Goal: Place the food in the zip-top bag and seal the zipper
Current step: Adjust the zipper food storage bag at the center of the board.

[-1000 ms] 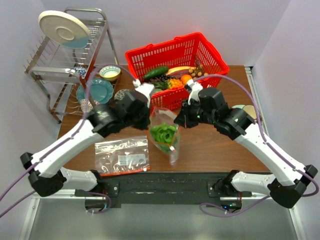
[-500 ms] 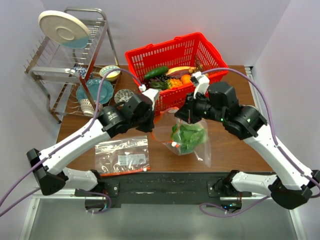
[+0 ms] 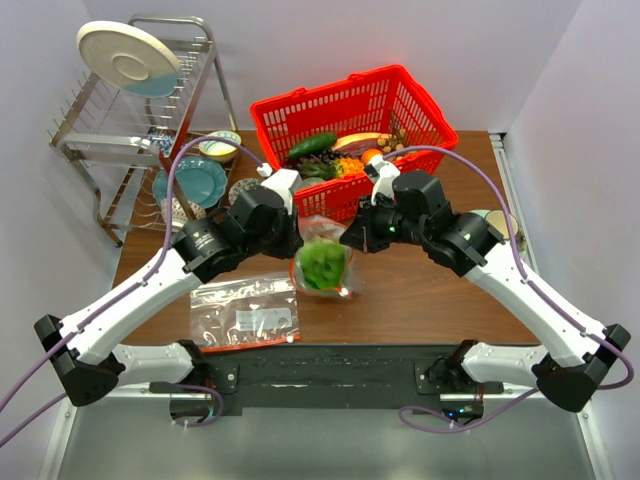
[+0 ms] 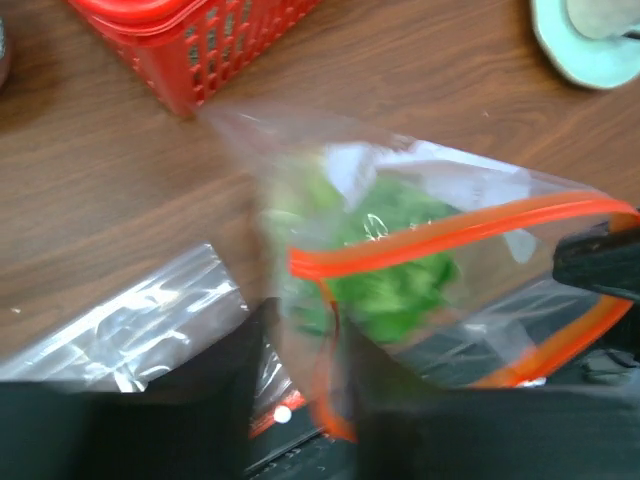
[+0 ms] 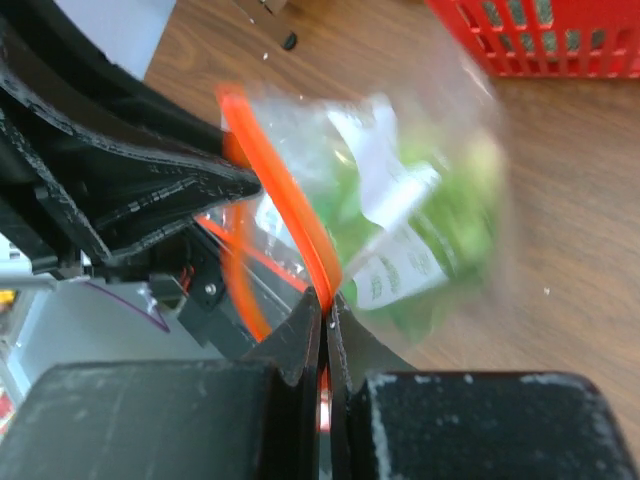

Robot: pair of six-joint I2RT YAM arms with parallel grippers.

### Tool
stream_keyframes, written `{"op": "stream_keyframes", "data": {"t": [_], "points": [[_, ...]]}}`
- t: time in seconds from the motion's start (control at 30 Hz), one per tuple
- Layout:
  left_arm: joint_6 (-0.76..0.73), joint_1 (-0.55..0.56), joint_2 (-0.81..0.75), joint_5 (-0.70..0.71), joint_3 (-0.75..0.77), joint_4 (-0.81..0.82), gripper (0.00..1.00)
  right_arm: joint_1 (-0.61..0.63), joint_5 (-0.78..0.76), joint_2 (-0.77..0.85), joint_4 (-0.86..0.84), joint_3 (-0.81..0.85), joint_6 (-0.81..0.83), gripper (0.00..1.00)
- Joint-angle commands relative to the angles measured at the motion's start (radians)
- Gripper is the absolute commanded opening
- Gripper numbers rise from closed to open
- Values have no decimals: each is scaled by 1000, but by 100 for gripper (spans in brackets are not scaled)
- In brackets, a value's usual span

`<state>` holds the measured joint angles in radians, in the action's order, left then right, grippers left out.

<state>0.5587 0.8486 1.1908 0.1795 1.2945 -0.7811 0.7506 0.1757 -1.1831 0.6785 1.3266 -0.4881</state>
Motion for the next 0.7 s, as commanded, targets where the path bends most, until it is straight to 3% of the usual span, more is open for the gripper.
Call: {"op": "stream_keyframes", "data": {"t": [0.0, 0.07, 0.1, 0.27, 0.43, 0.53, 0.63, 0.67], "points": [[23, -14, -71, 57, -92, 107, 74, 0, 15, 30, -166, -81, -95, 0], [38, -17, -108, 60, -145, 138, 97, -2, 2, 27, -192, -98, -121, 0], [43, -17, -120, 57, -165, 170, 100, 0, -2, 23, -198, -104, -127, 0], [107, -14, -198, 11, -320, 256, 100, -2, -57, 30, -209, -130, -147, 0], [208, -16, -332, -35, -538, 442, 100, 0, -62, 39, -235, -153, -159, 0], [248, -17, -382, -32, -626, 505, 92, 0, -50, 33, -240, -159, -159, 0], [256, -16, -355, 0, -632, 479, 78, 0, -44, 27, -240, -161, -159, 0], [254, -16, -343, 2, -635, 476, 68, 0, -38, 23, -238, -156, -156, 0]]}}
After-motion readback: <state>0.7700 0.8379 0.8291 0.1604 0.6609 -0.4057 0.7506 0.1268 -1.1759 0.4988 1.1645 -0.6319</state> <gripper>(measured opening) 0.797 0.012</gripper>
